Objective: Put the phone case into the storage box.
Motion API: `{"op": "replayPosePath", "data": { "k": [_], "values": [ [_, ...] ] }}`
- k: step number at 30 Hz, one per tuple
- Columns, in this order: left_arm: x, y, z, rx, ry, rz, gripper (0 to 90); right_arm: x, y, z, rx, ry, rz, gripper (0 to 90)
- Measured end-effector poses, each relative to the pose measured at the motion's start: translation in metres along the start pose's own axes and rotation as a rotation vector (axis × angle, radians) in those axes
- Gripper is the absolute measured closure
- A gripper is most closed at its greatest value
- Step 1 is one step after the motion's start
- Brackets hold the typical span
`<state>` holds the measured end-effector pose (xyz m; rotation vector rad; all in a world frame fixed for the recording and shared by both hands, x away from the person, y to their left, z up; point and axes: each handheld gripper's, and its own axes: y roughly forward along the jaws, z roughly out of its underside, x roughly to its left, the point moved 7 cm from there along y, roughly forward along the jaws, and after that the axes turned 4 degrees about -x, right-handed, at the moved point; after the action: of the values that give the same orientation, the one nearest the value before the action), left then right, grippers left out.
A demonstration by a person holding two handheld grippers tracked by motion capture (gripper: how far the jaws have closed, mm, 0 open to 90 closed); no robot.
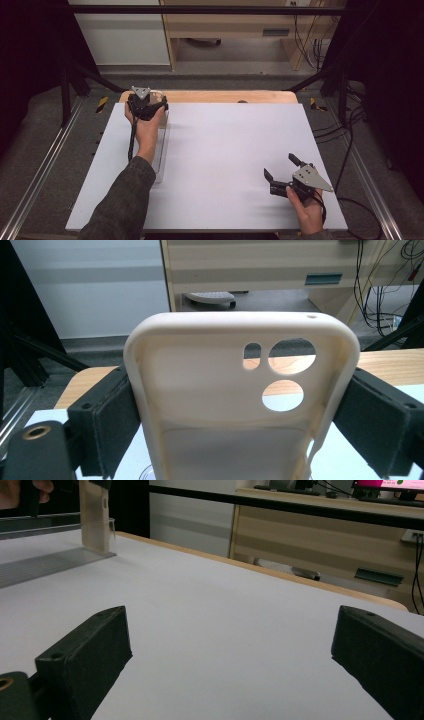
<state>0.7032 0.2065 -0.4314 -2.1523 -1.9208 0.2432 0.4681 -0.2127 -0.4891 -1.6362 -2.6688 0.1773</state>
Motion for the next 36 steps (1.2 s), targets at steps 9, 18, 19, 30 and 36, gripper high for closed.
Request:
{"op": "replayPosePath", "data": {
  "k": [9,18,19,30,36],
  "values": [
    [0.0041,0.0018,-0.0010,0.005,-0.025,0.000,10.4,0.0008,0.0010,0.0011,0.003,0.001,-0.004,2.6],
    [0.0028,0.0060,-0.0005,-0.007,-0.018,-0.002,10.0,0.0005,0.0004,0.0011,0.005,0.005,-0.004,2.5],
    [0.0032,0.0058,-0.0005,-0.007,-0.019,-0.003,9.9,0.0005,0.0004,0.0011,0.005,0.005,-0.004,2.5],
    [0.0046,0.0061,0.0013,-0.009,-0.028,0.010,7.2,0.0023,0.0006,0.0009,0.006,0.011,-0.012,2.3],
    [0.0063,0.0067,0.0011,-0.023,-0.056,0.013,5.2,0.0025,0.0005,0.0011,0.006,0.020,-0.017,2.3]
  ]
}}
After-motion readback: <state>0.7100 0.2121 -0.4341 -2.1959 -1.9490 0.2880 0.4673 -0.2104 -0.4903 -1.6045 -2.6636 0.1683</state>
